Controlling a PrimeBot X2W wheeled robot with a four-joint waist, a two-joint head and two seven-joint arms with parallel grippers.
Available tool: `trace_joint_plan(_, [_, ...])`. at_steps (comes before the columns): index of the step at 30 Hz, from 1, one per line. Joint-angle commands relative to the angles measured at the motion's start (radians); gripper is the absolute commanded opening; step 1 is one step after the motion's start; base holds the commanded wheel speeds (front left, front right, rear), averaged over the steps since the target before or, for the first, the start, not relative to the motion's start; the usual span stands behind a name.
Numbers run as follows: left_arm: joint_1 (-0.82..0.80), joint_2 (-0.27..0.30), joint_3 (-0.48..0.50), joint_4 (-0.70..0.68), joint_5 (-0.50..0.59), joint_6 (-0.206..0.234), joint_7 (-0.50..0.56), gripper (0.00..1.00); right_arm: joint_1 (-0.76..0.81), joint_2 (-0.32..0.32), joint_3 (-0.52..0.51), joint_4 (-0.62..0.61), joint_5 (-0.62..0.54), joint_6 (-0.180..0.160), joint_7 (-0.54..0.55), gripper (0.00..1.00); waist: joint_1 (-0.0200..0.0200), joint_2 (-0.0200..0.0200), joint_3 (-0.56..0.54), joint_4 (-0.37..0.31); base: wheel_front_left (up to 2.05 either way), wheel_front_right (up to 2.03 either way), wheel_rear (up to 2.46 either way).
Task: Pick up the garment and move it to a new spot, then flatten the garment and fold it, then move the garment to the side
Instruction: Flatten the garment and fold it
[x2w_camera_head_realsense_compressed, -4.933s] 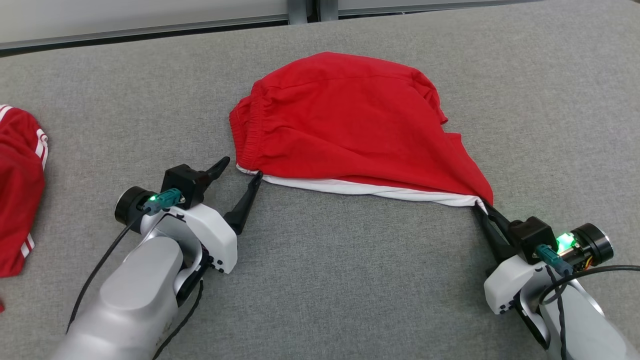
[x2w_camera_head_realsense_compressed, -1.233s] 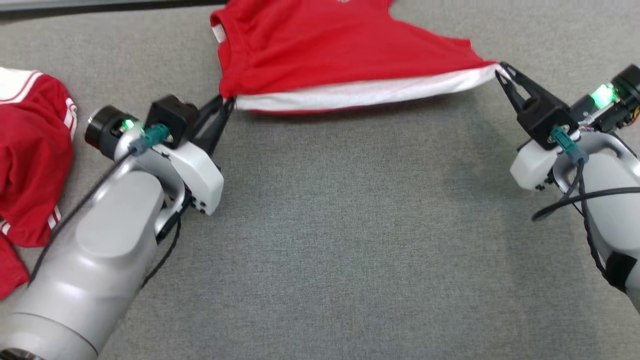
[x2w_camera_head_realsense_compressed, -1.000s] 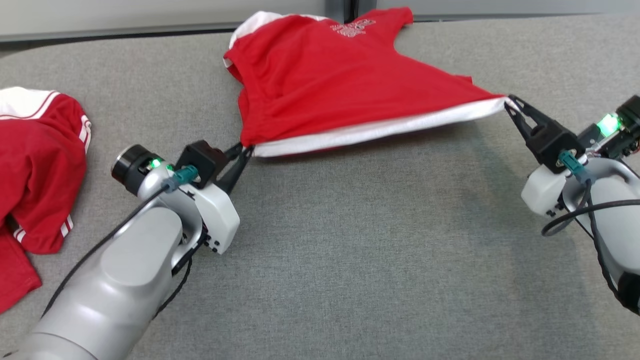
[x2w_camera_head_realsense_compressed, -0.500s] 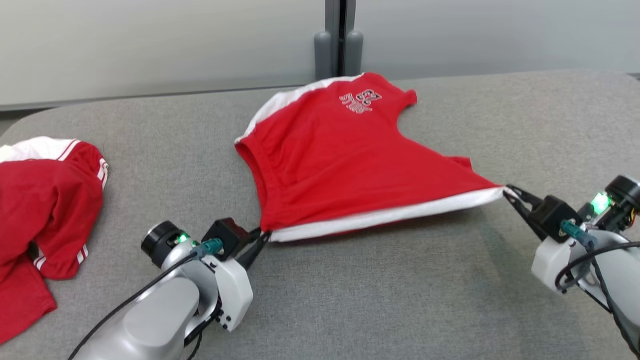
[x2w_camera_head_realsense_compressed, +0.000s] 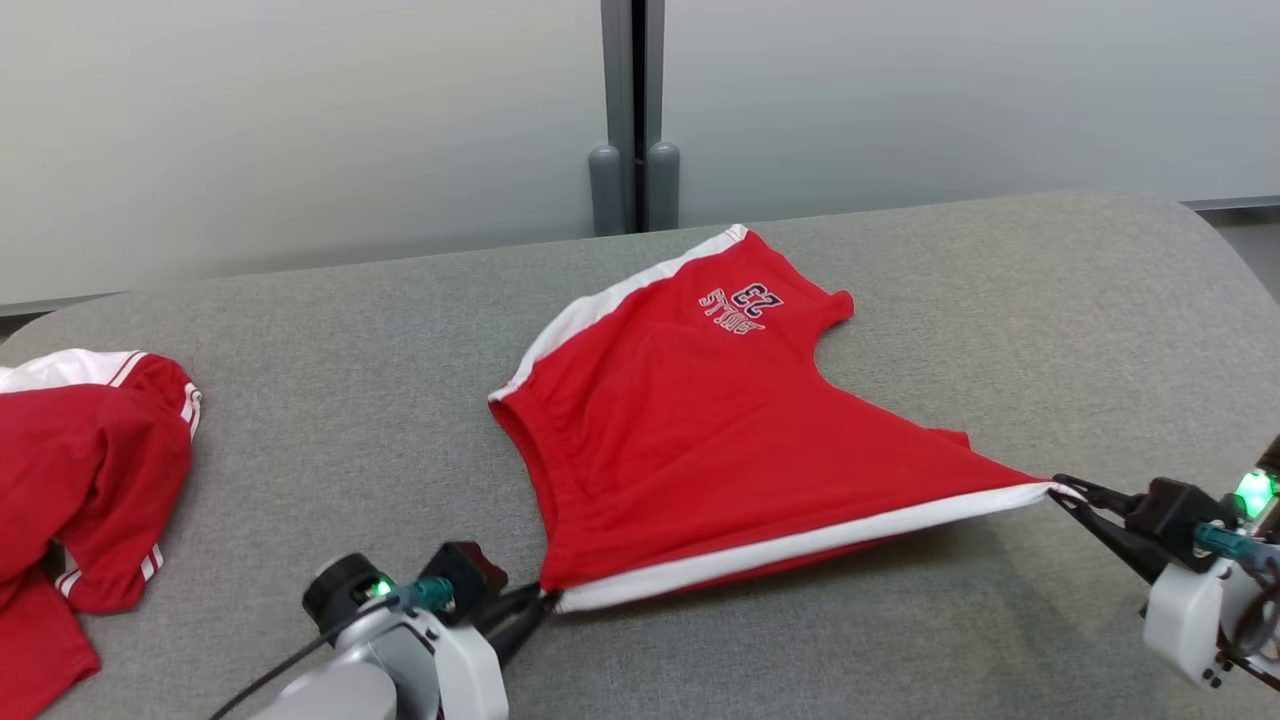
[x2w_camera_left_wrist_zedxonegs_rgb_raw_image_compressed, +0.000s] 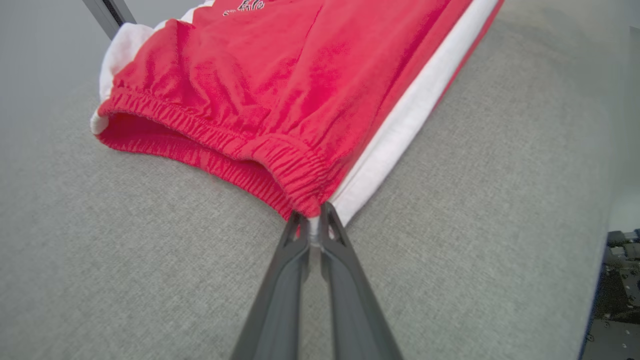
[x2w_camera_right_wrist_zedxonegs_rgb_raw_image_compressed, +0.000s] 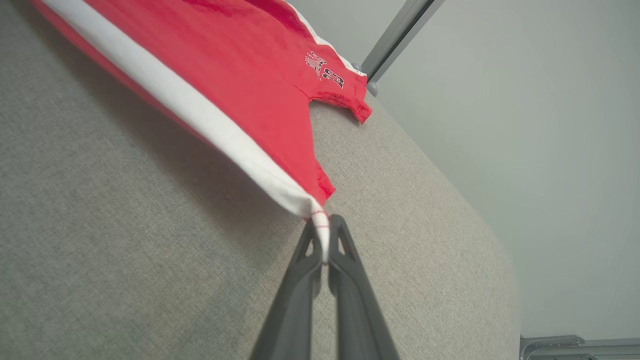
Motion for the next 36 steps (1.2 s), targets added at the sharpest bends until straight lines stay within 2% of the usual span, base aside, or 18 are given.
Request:
trace_joint_plan(1, [0.025, 0.018, -0.004, -0.020, -0.008, 0.001, 0.013, 0.00, 0.008, -0.034, 0.002, -0.023, 0.020, -0.003, 0.005, 0.00, 0.0000, -0.0001, -0.005, -0.007, 0.00, 0.00, 0.00])
trace_joint_plan(6, [0.072, 0.050, -0.012, -0.144, -0.027, 0.027, 0.058, 0.00, 0.025, -0.128, 0.021, -0.151, 0.035, -0.003, 0.032, 0.00, 0.0000, -0.0001, -0.007, -0.018, 0.00, 0.00, 0.00])
trace_joint_plan(11, [0.049, 0.099, 0.000, -0.253, -0.011, 0.065, 0.073, 0.00, 0.010, -0.220, 0.015, -0.246, 0.021, -0.003, 0.073, 0.00, 0.0000, -0.0001, 0.017, -0.008, 0.00, 0.00, 0.00])
trace_joint_plan(19, [-0.035, 0.109, 0.057, -0.345, -0.032, 0.089, 0.089, 0.00, -0.106, -0.258, -0.010, -0.332, -0.020, -0.003, 0.139, 0.00, 0.0000, -0.0001, 0.084, 0.057, 0.00, 0.00, 0.00])
trace_joint_plan(26, [-0.149, 0.065, 0.103, -0.345, -0.001, 0.117, 0.073, 0.00, -0.300, -0.268, 0.014, -0.356, -0.031, -0.003, 0.219, 0.00, 0.0000, -0.0001, 0.184, 0.135, 0.00, 0.00, 0.00])
trace_joint_plan(36, [-0.321, -0.050, 0.134, -0.211, -0.003, 0.065, 0.061, 0.00, -0.529, -0.244, 0.040, -0.273, -0.019, -0.003, 0.291, 0.00, 0.0000, -0.0001, 0.339, 0.226, 0.00, 0.00, 0.00])
